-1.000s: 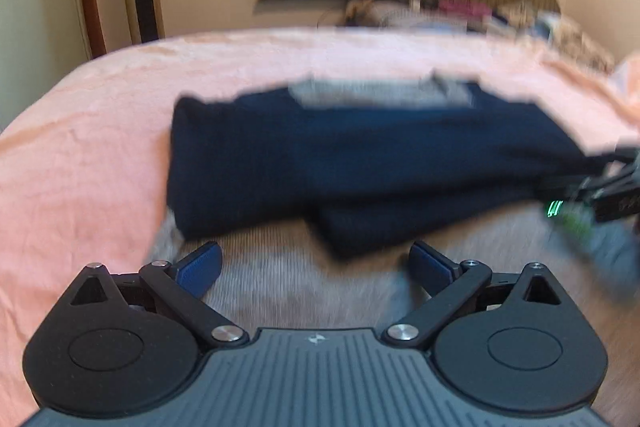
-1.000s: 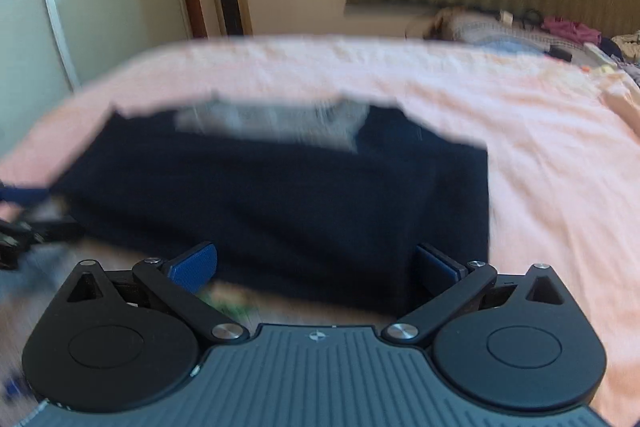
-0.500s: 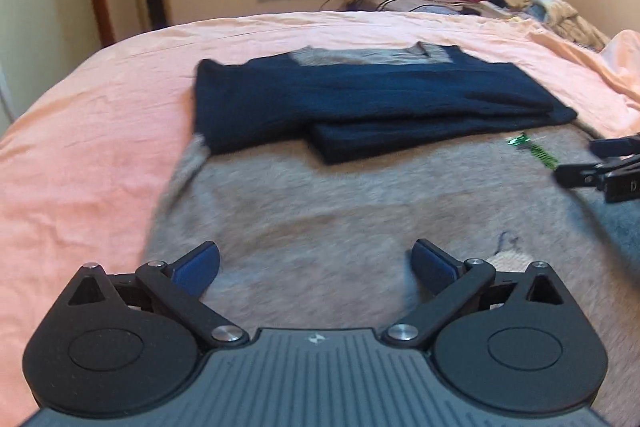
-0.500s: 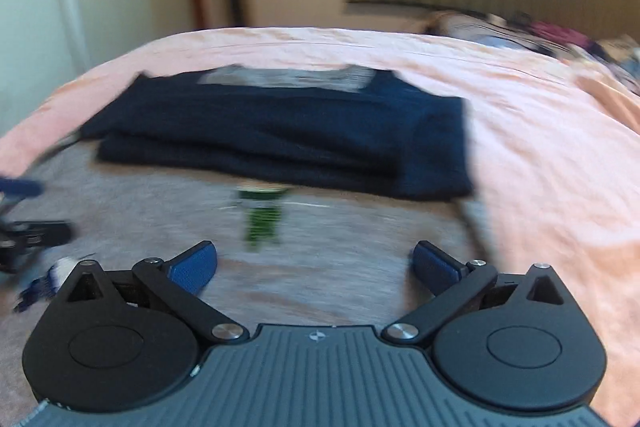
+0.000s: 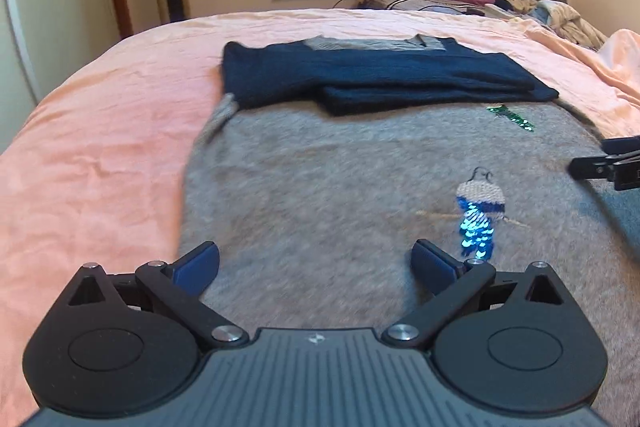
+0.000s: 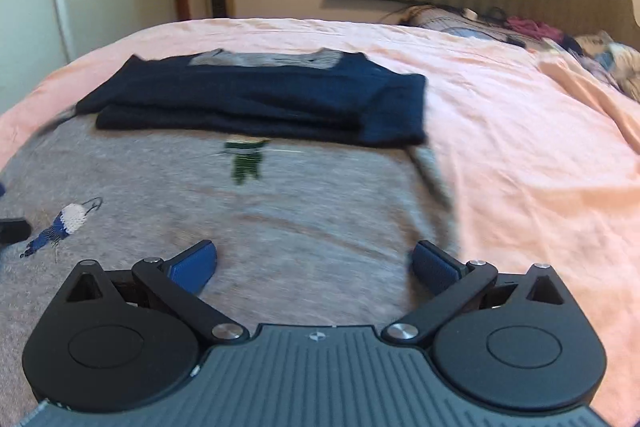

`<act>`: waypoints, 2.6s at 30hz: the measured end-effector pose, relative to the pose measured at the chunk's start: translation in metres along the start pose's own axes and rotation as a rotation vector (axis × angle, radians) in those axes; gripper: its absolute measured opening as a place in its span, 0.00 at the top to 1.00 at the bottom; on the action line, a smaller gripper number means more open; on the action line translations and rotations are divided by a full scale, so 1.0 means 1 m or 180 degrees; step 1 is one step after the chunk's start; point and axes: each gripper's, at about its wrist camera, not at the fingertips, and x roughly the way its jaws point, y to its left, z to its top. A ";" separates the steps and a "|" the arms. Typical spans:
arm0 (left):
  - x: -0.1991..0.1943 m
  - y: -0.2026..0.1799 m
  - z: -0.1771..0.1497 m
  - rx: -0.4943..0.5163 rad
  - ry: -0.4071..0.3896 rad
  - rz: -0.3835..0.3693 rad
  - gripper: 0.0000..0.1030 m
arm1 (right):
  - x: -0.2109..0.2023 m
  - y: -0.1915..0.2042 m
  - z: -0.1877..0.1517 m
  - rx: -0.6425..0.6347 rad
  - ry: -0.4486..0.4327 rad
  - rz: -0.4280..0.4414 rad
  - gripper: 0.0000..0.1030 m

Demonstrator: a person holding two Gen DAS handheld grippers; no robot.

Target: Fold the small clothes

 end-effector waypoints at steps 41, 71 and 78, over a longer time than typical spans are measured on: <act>-0.021 0.080 -0.018 -0.0948 -0.0034 -0.0347 0.92 | -0.044 -0.099 -0.031 0.1091 0.0103 0.0606 0.83; -0.065 0.086 -0.066 -0.1502 0.0091 -0.1197 0.36 | -0.087 -0.109 -0.076 0.1489 0.0466 0.1547 0.54; -0.060 0.070 -0.054 -0.1398 0.0253 -0.1107 0.95 | -0.104 -0.124 -0.068 0.1253 0.0380 0.1232 0.93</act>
